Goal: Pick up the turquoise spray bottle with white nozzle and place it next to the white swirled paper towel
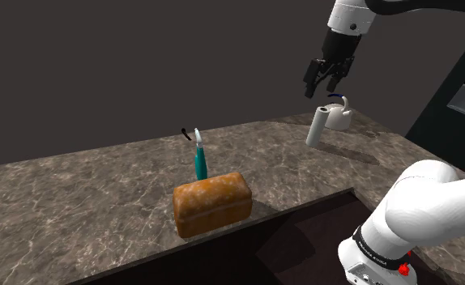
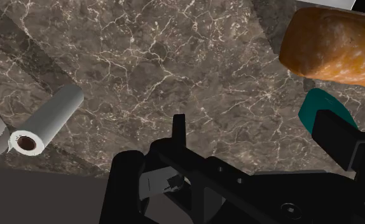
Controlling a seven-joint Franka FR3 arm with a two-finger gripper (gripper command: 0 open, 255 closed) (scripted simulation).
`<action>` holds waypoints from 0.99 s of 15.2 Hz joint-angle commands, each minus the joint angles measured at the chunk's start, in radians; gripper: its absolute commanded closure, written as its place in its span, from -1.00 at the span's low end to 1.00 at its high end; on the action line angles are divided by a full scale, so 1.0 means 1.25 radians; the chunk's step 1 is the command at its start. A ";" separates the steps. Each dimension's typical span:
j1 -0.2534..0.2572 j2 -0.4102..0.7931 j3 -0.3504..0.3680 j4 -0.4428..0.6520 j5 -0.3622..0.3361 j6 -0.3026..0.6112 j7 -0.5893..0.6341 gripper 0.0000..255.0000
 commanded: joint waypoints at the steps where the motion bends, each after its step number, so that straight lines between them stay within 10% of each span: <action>1: 0.000 0.000 0.000 0.000 0.000 0.000 0.000 -1.00; 15: 0.039 0.316 0.152 0.083 0.066 0.200 0.201 -1.00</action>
